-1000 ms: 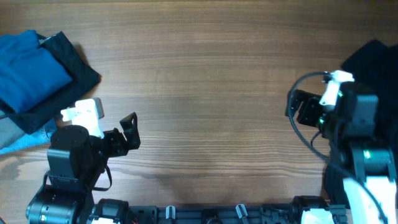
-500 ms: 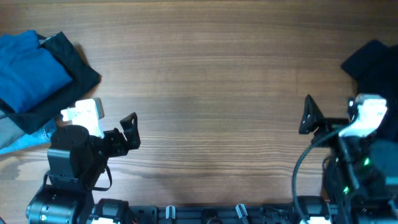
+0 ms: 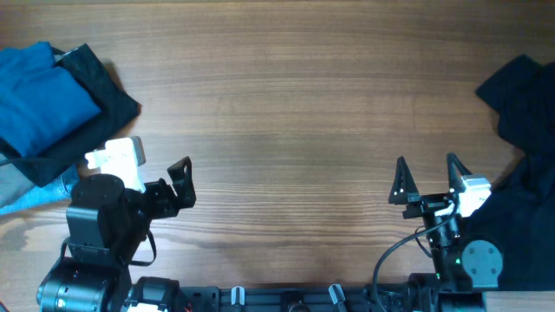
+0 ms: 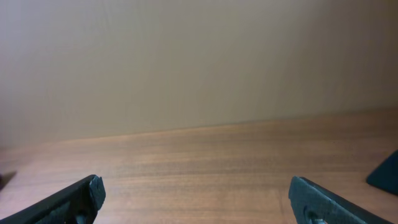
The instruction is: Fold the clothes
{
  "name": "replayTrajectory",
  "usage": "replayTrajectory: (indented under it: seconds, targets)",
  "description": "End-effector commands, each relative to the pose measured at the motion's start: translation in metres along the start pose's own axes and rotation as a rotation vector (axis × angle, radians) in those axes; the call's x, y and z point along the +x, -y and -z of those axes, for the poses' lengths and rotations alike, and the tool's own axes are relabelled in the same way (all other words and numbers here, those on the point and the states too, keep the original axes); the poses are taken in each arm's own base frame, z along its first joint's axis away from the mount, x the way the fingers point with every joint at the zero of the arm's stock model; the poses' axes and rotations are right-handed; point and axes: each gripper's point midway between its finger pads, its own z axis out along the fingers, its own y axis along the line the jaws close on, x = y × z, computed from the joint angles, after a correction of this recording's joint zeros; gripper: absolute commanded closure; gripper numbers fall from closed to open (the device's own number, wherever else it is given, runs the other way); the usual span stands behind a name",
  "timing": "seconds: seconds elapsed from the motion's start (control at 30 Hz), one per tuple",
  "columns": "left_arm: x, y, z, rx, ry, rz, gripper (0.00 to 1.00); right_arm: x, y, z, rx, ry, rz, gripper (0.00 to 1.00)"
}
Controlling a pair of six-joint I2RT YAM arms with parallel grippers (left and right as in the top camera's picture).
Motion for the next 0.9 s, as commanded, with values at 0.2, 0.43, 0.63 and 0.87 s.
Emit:
replayTrajectory:
  seconds: [0.2, 0.43, 0.63, 0.87]
  targets:
    - [0.001, -0.003, -0.001, -0.013, 0.001, 0.008, 0.00, 0.035, 0.005, -0.008, -0.014, 0.007, 0.010, 0.00]
    - [0.001, -0.002, -0.001, -0.013, 0.001, 0.008, 0.00, 0.048, 0.007, -0.008, -0.006, -0.043, 0.115, 0.00]
    - [0.001, -0.003, -0.001, -0.013, 0.001, 0.008, 0.00, 0.048, 0.004, -0.008, -0.017, -0.043, 0.098, 0.00]
    - [0.001, -0.002, -0.001, -0.013, 0.001, 0.008, 0.00, 0.048, 0.004, -0.008, -0.017, -0.043, 0.095, 0.00]
